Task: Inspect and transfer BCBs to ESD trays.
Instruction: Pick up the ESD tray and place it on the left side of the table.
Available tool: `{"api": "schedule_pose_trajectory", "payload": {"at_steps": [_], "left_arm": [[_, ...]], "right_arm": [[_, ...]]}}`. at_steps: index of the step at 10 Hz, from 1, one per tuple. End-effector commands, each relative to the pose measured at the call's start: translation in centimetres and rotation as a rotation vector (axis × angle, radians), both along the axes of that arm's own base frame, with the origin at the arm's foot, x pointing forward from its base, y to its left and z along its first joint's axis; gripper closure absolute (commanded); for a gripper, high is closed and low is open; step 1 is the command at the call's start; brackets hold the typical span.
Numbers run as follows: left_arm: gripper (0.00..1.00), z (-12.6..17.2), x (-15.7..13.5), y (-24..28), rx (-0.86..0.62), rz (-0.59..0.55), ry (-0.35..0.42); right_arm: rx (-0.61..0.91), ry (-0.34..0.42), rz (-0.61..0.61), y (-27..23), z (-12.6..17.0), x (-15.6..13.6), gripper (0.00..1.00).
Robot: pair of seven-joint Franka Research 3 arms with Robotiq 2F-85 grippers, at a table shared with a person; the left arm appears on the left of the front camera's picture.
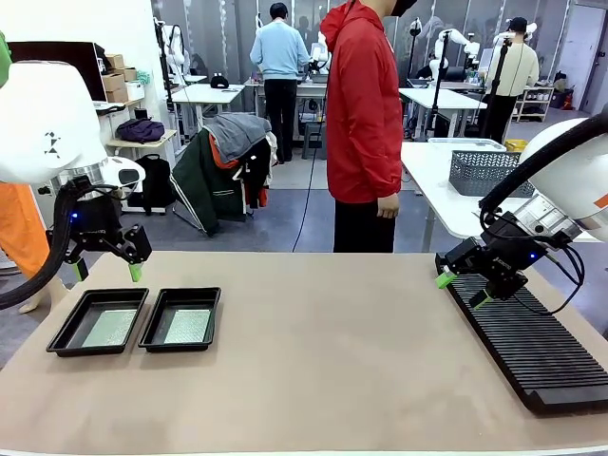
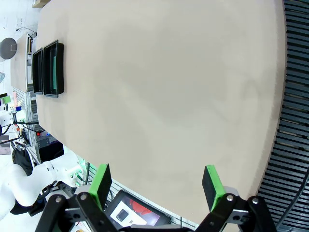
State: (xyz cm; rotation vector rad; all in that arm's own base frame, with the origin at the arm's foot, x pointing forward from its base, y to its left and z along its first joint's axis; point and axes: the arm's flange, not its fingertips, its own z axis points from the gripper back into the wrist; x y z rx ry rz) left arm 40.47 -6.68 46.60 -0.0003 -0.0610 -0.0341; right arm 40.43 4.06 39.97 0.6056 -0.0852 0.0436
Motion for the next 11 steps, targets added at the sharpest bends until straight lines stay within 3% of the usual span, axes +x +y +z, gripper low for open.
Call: {"api": "schedule_pose_trajectory", "payload": {"at_steps": [1, 11], "left_arm": [[0.0, -0.08, 0.1, 0.07, -0.001, -0.001, -0.003], [0.0, -0.08, 0.1, 0.07, -0.001, -0.001, -0.003]], "right_arm": [[-0.012, 0.012, -0.016, 0.22, 0.11, 0.03, 0.0], [-0.012, 0.012, -0.016, 0.22, 0.11, 0.03, 0.0]]}}
